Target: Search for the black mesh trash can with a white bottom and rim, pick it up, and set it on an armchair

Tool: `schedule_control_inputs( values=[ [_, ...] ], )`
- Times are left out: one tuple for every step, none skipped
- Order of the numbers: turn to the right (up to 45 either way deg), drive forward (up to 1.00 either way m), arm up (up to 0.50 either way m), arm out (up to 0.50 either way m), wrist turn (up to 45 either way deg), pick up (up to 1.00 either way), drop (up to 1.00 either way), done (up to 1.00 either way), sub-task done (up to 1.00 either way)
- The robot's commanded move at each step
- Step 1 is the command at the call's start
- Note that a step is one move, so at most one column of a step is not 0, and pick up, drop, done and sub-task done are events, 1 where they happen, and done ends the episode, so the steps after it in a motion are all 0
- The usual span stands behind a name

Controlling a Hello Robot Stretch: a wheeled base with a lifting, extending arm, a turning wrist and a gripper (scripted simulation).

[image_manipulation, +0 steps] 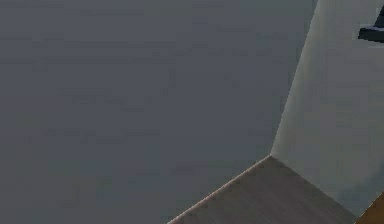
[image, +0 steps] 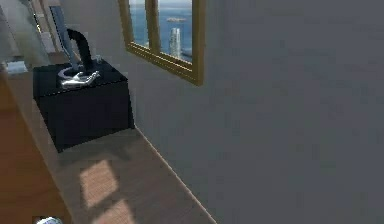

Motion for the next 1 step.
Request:
schedule_control_inputs(
  values=[
    [0.0,0.35,0.00,0.00,0.0,0.00,0.00,0.00,0.00]
  ],
)
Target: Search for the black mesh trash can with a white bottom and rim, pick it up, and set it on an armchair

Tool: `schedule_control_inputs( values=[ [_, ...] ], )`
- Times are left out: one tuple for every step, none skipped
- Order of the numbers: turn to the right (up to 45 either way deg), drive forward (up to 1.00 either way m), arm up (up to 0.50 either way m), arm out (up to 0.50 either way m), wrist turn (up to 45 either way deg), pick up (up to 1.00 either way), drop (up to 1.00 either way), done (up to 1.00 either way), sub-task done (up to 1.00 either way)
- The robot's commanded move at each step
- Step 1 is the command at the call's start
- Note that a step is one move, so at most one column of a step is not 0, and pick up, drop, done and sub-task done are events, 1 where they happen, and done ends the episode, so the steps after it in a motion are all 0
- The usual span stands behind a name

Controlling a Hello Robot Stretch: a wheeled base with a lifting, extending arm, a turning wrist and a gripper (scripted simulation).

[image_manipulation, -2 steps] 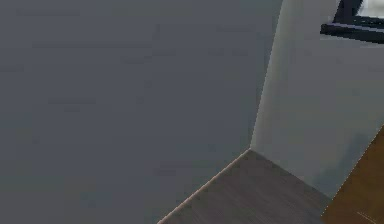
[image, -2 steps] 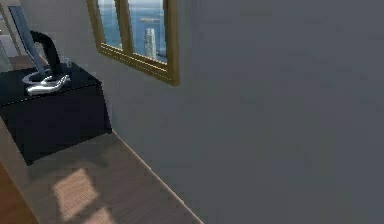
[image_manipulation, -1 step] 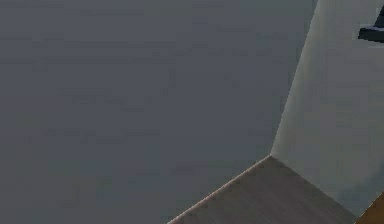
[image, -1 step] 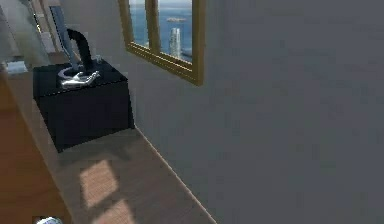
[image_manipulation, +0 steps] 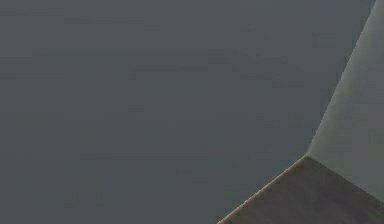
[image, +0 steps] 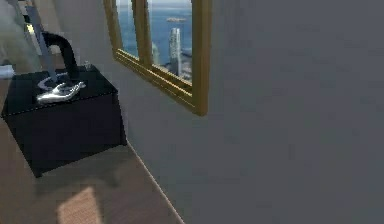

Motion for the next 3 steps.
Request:
schedule_control_inputs(
  values=[
    [-33.0,0.00,0.00,0.00,0.0,0.00,0.00,0.00,0.00],
    [0.0,0.60,0.00,0.00,0.0,0.00,0.00,0.00,0.00],
    [-27.0,0.00,0.00,0.00,0.0,0.00,0.00,0.00,0.00]
  ],
)
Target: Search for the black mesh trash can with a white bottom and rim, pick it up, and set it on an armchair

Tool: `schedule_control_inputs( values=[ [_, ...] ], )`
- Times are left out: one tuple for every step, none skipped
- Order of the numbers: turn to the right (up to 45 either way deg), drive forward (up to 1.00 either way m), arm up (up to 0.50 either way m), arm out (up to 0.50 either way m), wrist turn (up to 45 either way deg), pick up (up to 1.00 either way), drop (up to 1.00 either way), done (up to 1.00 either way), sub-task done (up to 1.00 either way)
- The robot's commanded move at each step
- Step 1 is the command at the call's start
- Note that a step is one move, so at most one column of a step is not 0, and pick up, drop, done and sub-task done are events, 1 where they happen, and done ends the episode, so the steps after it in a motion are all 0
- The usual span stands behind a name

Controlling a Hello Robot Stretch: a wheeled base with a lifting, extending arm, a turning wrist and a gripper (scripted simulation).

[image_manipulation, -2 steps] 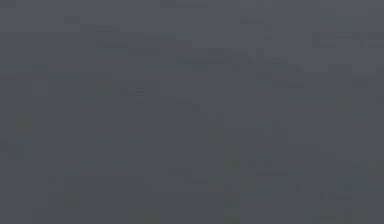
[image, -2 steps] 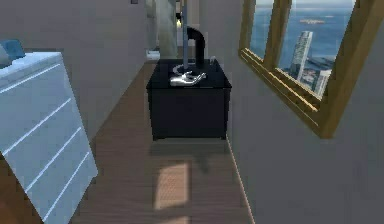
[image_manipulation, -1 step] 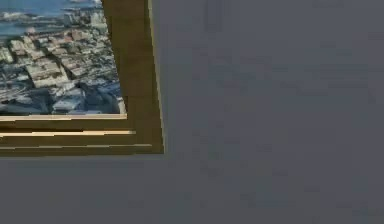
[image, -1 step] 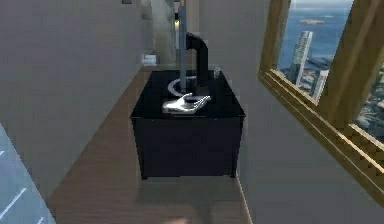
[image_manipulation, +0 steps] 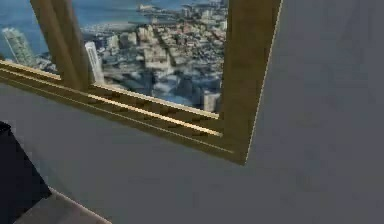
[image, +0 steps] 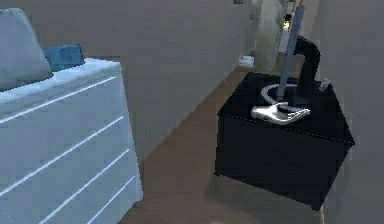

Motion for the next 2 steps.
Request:
schedule_control_inputs(
  values=[
    [0.0,1.00,0.00,0.00,0.0,0.00,0.00,0.00,0.00],
    [-3.0,0.00,0.00,0.00,0.0,0.00,0.00,0.00,0.00]
  ],
)
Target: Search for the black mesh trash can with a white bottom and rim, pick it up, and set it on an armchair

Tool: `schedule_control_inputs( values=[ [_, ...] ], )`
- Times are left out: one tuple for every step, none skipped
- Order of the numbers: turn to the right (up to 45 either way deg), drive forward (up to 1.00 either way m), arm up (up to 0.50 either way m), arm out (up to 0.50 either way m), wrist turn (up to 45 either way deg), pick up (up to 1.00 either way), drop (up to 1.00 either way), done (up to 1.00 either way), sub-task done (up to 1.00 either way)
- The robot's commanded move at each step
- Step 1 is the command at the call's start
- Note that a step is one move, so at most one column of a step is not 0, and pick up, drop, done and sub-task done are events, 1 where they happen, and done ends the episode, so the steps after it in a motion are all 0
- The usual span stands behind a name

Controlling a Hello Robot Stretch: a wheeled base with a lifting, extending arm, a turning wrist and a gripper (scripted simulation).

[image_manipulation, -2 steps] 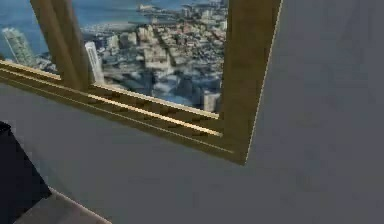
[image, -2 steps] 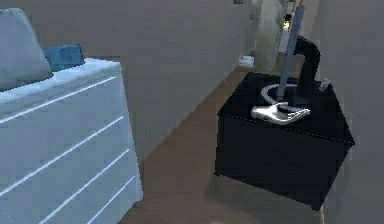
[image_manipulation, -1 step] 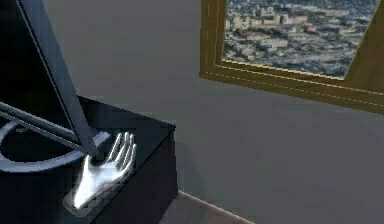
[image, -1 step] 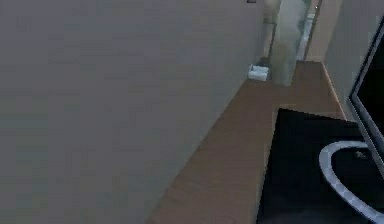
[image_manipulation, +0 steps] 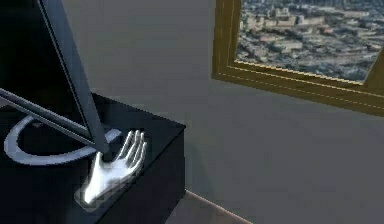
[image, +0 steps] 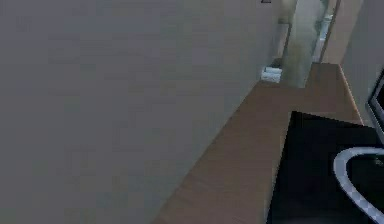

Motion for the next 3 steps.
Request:
schedule_control_inputs(
  values=[
    [0.0,0.40,0.00,0.00,0.0,0.00,0.00,0.00,0.00],
    [18.0,0.00,0.00,0.00,0.0,0.00,0.00,0.00,0.00],
    [0.0,1.00,0.00,0.00,0.0,0.00,0.00,0.00,0.00]
  ],
)
